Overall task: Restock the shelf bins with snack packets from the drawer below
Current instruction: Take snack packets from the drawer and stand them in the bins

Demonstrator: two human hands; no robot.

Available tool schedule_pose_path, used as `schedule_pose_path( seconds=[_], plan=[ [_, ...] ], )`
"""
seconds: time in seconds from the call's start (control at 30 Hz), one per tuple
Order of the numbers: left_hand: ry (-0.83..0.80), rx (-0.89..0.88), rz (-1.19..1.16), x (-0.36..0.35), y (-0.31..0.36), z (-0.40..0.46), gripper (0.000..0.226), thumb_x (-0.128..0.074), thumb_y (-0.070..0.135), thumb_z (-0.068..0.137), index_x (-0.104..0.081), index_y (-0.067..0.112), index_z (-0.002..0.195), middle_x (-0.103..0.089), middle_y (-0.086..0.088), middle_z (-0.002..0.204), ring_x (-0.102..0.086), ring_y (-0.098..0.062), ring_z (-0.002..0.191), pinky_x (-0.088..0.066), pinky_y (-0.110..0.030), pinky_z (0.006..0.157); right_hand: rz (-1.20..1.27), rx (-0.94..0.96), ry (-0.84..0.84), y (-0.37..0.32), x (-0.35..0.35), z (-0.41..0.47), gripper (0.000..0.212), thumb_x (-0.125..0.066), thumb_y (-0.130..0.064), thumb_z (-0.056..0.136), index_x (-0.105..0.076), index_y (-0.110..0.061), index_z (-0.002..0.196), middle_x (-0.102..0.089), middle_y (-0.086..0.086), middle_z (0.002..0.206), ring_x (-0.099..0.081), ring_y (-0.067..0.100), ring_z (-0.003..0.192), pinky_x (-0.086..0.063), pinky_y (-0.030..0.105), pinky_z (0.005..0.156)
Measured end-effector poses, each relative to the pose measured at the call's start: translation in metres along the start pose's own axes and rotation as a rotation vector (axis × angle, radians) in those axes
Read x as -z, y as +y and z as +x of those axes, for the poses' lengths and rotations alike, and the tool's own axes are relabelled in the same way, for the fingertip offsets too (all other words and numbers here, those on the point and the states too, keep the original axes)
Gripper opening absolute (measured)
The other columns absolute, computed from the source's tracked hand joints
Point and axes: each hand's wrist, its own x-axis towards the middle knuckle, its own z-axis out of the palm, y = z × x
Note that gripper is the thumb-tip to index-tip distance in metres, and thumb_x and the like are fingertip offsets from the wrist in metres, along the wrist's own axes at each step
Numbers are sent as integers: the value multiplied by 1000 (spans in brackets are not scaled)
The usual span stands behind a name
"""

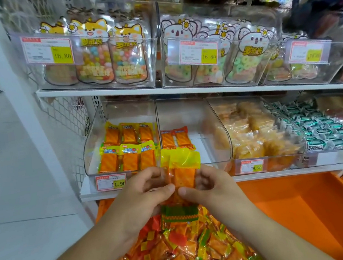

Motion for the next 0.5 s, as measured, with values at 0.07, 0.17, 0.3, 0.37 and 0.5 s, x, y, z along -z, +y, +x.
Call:
schedule_pose_path(
  seconds=[0.07,0.17,0.3,0.37,0.5],
  plan=[
    [-45,14,-65,1,6,-3,19,-72,17,93,-77,25,110,-76,-4,113,-75,-17,102,-61,-41,90,18,31,-7,-1,3,-2,25,-83,1,83,-68,-17,72,-47,-16,52,-41,3,51,-39,16,56],
    [-14,48,-172,3,12,-2,20,-65,33,93,-83,25,94,-77,-14,113,-76,-22,99,-57,-46,93,-107,129,42,-2,8,-1,17,-90,-7,77,-75,-13,83,-40,-10,61,-34,16,59,-34,27,58],
    [-99,221,-207,9,11,-4,41,-66,47,91,-78,14,112,-75,-21,114,-72,-41,109,-58,-53,94,-447,440,99,-5,14,-2,41,-89,1,75,-78,-32,97,-66,-10,99,-64,12,97,-50,20,82],
    [-232,246,-224,8,13,-11,36,-68,31,93,-75,6,118,-74,-25,115,-72,-43,106,-61,-50,88,-612,589,84,-4,13,-2,50,-81,9,74,-77,-33,100,-59,-13,111,-56,12,115,-44,17,93],
    [-164,128,-125,5,11,-11,41,-78,7,82,-71,10,123,-77,-20,109,-76,-35,93,-64,-49,77,-749,655,73,-4,14,-1,72,-72,18,71,-74,-40,113,-48,-15,141,-35,9,142,-28,12,111]
  ],
)
